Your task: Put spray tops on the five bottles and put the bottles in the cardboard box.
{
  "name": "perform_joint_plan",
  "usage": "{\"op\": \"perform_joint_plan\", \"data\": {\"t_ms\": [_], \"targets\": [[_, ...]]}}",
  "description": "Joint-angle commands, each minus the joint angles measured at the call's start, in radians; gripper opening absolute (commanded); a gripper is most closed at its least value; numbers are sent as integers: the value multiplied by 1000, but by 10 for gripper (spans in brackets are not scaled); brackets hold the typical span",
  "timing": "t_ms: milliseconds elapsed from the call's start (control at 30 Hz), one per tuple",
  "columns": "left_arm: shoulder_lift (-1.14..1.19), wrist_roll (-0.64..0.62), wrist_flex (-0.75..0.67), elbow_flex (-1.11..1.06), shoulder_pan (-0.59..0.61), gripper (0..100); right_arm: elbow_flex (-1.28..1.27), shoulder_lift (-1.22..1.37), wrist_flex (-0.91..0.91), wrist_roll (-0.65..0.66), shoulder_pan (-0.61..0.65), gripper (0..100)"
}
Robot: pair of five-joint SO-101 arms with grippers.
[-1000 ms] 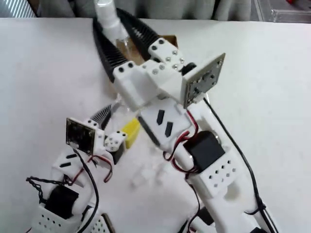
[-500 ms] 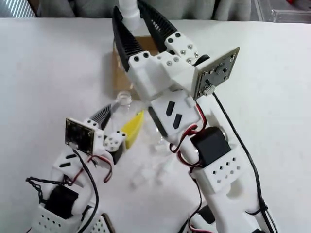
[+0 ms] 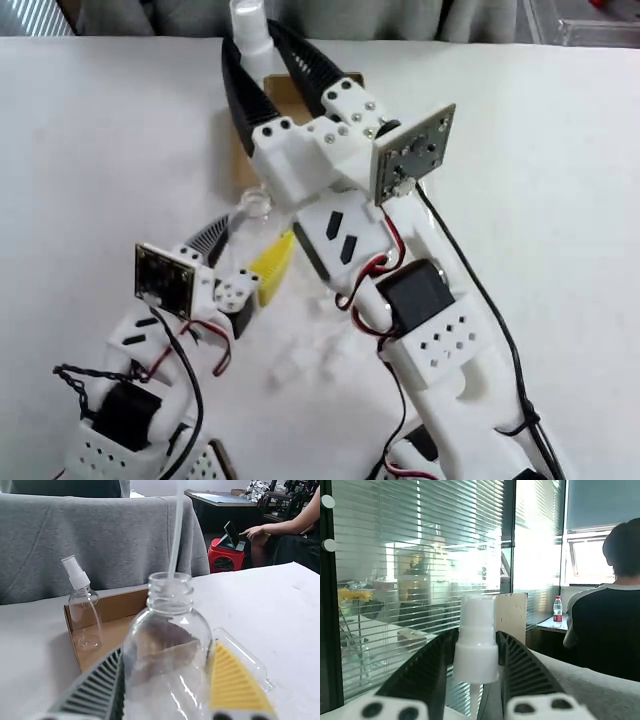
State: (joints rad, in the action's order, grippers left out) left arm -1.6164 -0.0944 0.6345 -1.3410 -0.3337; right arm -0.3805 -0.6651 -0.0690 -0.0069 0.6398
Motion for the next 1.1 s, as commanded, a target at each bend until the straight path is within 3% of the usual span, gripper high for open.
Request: {"op": "perform_joint_plan", "data": {"t_ms": [0,567,1067], "targets": [[-12,6,-32,9,-2,27,118,-28,-56,6,8,15],[-12,6,-32,9,-2,27,-29,-87,-91,2,39,15],[-12,6,-34,14,-2,27,-258,-251,-140,-186,42,15]]}}
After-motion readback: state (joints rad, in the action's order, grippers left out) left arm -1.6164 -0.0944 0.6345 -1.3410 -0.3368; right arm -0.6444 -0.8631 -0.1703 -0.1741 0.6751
